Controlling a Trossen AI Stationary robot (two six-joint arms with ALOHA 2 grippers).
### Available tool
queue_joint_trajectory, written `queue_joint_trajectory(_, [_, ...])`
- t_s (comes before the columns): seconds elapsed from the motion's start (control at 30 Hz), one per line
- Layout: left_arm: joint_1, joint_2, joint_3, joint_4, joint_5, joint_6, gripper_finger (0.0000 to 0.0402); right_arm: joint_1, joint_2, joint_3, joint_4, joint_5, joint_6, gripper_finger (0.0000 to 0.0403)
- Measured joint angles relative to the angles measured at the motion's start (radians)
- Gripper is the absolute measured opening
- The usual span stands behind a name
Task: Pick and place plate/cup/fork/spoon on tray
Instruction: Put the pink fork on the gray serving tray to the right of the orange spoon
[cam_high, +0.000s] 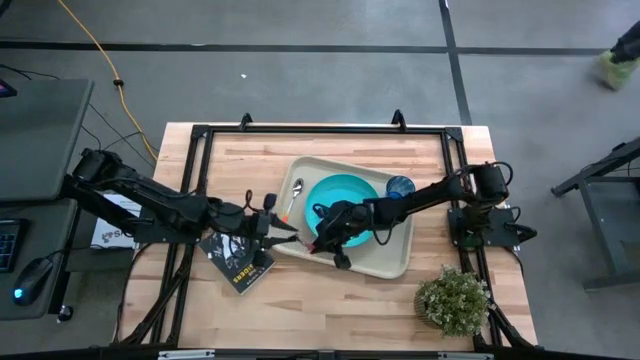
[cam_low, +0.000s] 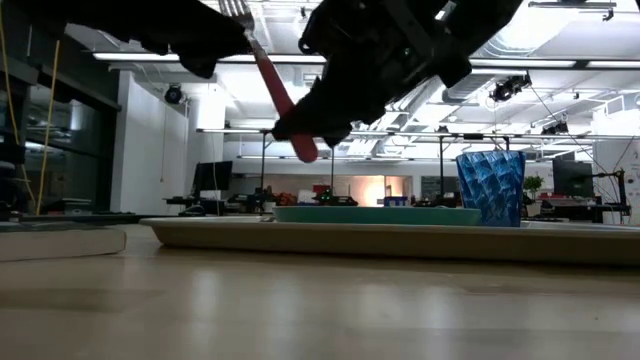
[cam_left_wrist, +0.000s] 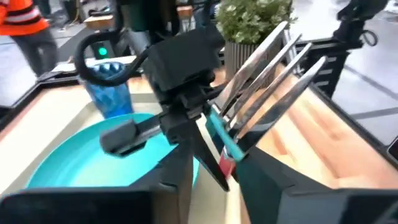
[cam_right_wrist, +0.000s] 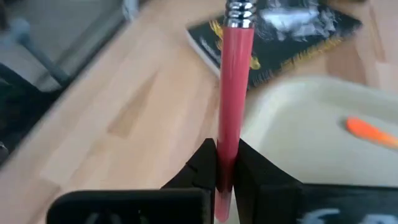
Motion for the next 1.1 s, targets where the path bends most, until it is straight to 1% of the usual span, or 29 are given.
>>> queue_joint_trajectory(0.13, [-0.006,-0.064,0.001,-0.087,-0.041,-0.014,0.0130,0.003,-0.029,0.000,-0.096,0.075,-0.028,0.0009])
queue_joint_trajectory(0.23, [-0.004,-0.117,0.002,-0.137,-0.133,-0.066,0.0144,0.008,-0.055,0.000,-0.139,0.110,-0.048,0.0009])
queue_joint_trajectory(0.37, [-0.004,-0.182,0.000,-0.216,-0.235,-0.132,0.0145,0.035,-0.105,0.000,-0.151,0.164,-0.085,0.0009])
queue_joint_trajectory(0.53, [-0.004,-0.248,-0.054,-0.161,-0.256,-0.147,0.0141,0.076,-0.175,-0.019,-0.150,0.254,-0.121,0.0009])
queue_joint_trajectory(0.6, [-0.005,-0.264,-0.085,-0.112,-0.282,-0.148,0.0141,0.085,-0.219,-0.073,-0.118,0.291,-0.122,0.0009])
queue_joint_trajectory(0.67, [-0.004,-0.282,-0.114,-0.071,-0.310,-0.141,0.0141,0.088,-0.291,-0.160,-0.096,0.333,-0.101,0.0009])
queue_joint_trajectory(0.73, [-0.004,-0.293,-0.126,-0.056,-0.334,-0.138,0.0141,0.094,-0.386,-0.267,-0.016,0.399,-0.069,0.0009])
queue_joint_trajectory(0.77, [-0.004,-0.301,-0.130,-0.056,-0.346,-0.135,0.0141,0.095,-0.438,-0.328,0.058,0.426,-0.060,0.0009])
queue_joint_trajectory(0.87, [-0.004,-0.299,-0.129,0.005,-0.347,-0.103,0.0141,0.098,-0.569,-0.517,0.367,0.478,-0.050,0.0009])
queue_joint_trajectory(0.93, [-0.004,-0.278,-0.129,0.084,-0.325,-0.076,0.0141,0.094,-0.613,-0.620,0.600,0.506,-0.042,0.0009])
queue_joint_trajectory(0.97, [-0.004,-0.257,-0.129,0.133,-0.306,-0.065,0.0141,0.092,-0.623,-0.658,0.678,0.519,-0.040,0.0009])
queue_joint_trajectory(1.0, [-0.004,-0.232,-0.129,0.175,-0.286,-0.057,0.0141,0.089,-0.625,-0.685,0.734,0.533,-0.034,0.0009])
queue_joint_trajectory(1.1, [-0.004,-0.124,-0.129,0.335,-0.237,-0.028,0.0141,0.087,-0.605,-0.693,0.752,0.554,0.001,0.0009])
